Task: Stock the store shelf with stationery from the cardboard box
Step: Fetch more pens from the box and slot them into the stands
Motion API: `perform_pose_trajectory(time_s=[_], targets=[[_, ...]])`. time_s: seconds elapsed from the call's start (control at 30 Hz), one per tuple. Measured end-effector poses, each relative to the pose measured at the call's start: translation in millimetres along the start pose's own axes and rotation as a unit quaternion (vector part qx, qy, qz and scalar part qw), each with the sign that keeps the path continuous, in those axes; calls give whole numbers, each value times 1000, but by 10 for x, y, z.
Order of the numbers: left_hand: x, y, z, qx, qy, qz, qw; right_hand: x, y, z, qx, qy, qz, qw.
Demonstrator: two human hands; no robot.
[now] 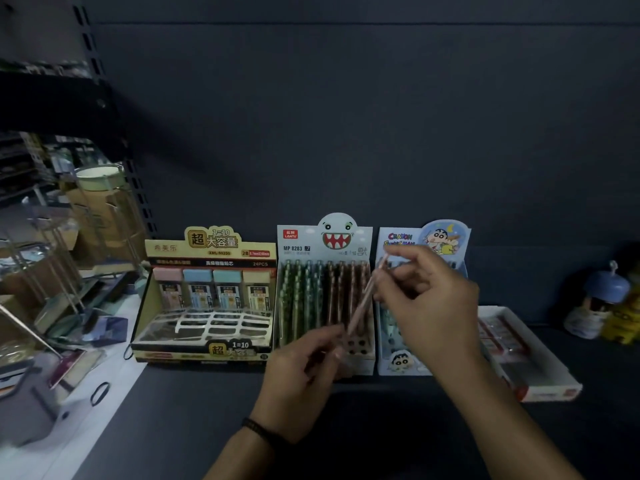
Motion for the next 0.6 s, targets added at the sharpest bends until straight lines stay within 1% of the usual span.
perform_pose_trajectory(time_s=[0.03,0.1,0.13,0.23,0.3,0.5,0.6], targets=[[-14,24,-7,43,5,-39,998,-55,-35,-37,-33,21,17,999],[29,86,-9,135,-8,-101,986,-55,-96,-46,-81,27,44,995],[65,92,-3,162,-21,-121,979,-13,-104,-28,-90,18,55,994],[135,116,22,204,-50,-143,967,146,-25,54,-87,-16,87,992],[144,138,36,215,-54,-146,964,227,58,100,-76,-38,98,992],[141,127,34,207,-62,-140,966,353,185,146,-56,-81,131,986],[155,111,42,201,-75,-141,966,426,267,205,-31,-131,155,979]])
Point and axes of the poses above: each hand's wrist, its own z-axis away from the middle knuckle, its own x-axis out of the palm, y = z × x, the point moved 8 cm from there along -z, towards the middle knuckle, and after that the axes turned 13 degrees about y, right-handed, at the moved point
